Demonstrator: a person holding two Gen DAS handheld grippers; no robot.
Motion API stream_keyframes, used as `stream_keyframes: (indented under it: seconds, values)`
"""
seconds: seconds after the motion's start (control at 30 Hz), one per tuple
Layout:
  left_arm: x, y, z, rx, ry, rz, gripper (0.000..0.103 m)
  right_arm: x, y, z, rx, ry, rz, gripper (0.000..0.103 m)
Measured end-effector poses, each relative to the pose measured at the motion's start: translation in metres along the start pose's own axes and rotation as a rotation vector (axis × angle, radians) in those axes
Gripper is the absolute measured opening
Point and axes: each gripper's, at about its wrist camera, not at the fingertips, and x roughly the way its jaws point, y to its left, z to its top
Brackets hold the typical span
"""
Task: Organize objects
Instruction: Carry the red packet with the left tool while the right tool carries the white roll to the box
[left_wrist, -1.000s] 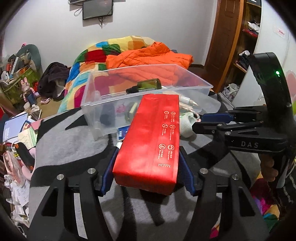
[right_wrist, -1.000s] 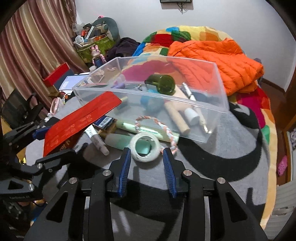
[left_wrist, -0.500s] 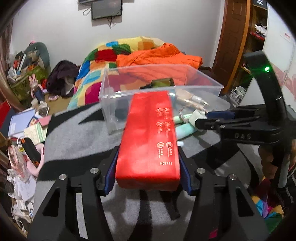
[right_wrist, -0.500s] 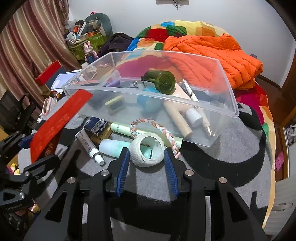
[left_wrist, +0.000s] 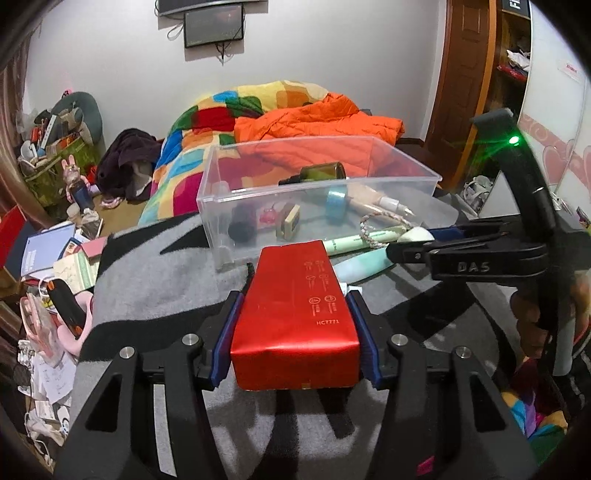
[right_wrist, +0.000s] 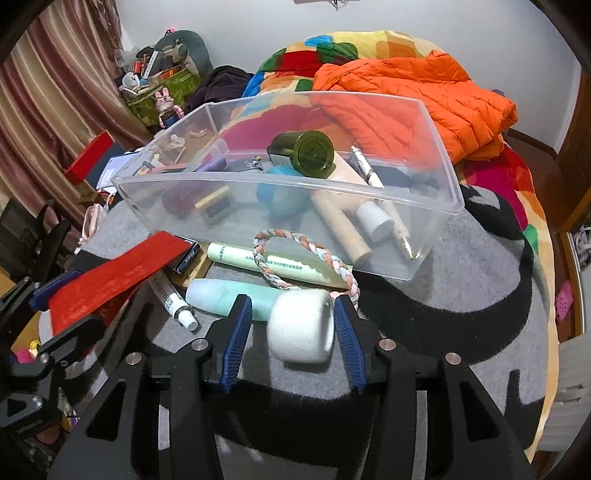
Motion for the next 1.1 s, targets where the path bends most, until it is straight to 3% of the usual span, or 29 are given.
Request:
stream_keyframes:
  seconds: [0.2,0.27,0.33,0.73,1.1]
  values:
    - [-0.014,0.001,0.009,-0.008,-0.048,0.005,0.056,0.003,0.007,0.002,-0.010,-0.015,-0.009,0.041]
    - [-0.020,0.003,0.012,-0.016,-0.068,0.005,0.056,0.000,0.008,0.001,-0.017,-0.025,-0.015,0.029]
    - [-0.026,0.005,0.017,-0.027,-0.088,-0.003,0.056,-0.003,0.008,0.000,-0.018,-0.031,-0.008,0.026]
    - [-0.045,0.020,0.045,-0.083,-0.200,0.015,0.056,-0.040,0.013,-0.002,-0.049,-0.135,0.018,0.026]
    - [-0.002,0.028,0.071,-0.086,-0.154,0.044,0.056,-0.065,0.005,0.023,-0.015,-0.232,-0.013,0.026]
